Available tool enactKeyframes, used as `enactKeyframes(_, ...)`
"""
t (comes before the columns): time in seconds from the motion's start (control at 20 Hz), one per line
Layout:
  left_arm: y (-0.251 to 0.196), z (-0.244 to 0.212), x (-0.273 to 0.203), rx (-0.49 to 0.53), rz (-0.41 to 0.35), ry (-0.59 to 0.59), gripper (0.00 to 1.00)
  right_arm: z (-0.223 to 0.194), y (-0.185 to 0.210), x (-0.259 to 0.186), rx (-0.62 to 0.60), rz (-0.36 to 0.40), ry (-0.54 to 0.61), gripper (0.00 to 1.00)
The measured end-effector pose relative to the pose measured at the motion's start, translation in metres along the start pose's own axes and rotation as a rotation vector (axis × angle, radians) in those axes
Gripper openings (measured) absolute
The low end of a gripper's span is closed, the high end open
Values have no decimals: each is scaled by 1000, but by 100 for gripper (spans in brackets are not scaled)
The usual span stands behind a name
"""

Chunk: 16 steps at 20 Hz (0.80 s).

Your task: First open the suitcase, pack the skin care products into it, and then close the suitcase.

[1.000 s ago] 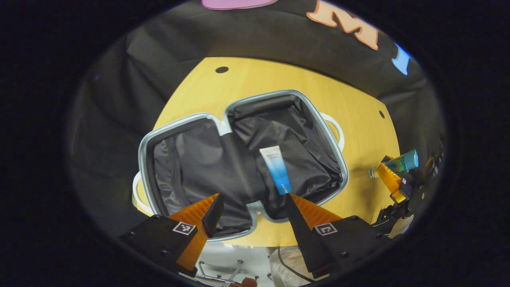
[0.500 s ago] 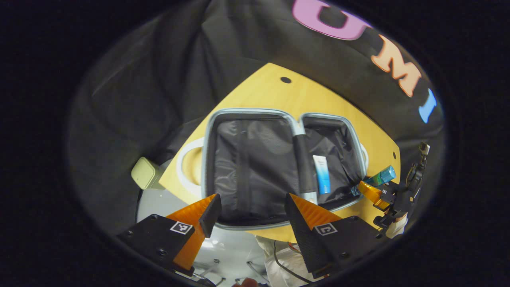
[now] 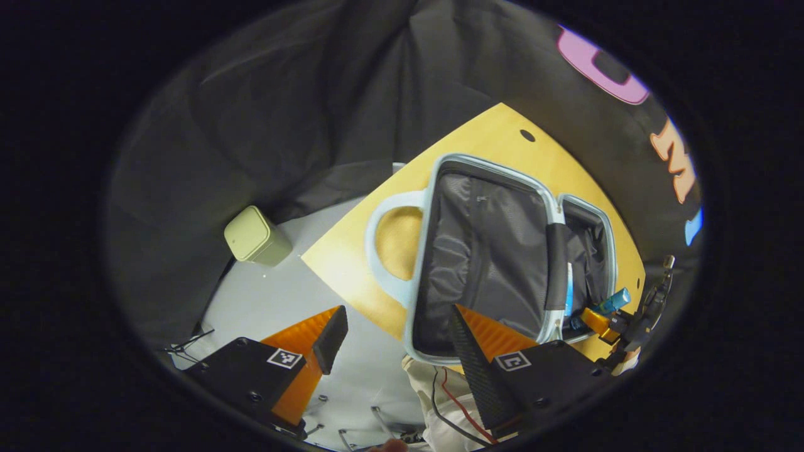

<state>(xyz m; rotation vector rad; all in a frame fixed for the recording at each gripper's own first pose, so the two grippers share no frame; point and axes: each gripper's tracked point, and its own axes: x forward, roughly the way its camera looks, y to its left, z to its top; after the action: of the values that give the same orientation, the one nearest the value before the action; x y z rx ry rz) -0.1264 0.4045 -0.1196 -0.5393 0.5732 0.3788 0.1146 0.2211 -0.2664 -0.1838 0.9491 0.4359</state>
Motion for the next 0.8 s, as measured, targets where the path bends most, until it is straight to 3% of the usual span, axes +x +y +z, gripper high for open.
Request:
enactKeyframes(0.15,17,7,14,-51,10,6,95,5,-1,3,10,-23,-7,41)
enactKeyframes(0.2,22,11,19,-66,9,9,99,7,-2,3,9,-31,-7,41)
enactKeyframes(0.3,31,18,26,-91,6,16,95,7,-3,3,1,-44,-16,45)
enactKeyframes(0.35,34,21,31,-103,5,22,99,12,-2,3,8,-40,-31,44)
enactKeyframes(0.4,38,24,37,-112,5,27,95,18,1,4,18,-44,-45,45)
enactKeyframes(0.6,41,31,54,-139,-17,50,95,33,-1,-2,41,-47,-91,49)
enactKeyframes(0.65,42,32,60,-142,-18,57,95,36,0,-5,44,-45,-105,62)
enactKeyframes(0.7,42,34,64,-144,-16,61,95,41,-4,-9,39,-50,-125,65)
enactKeyframes(0.8,43,36,71,-154,-22,71,95,55,-11,-18,34,-80,-193,87)
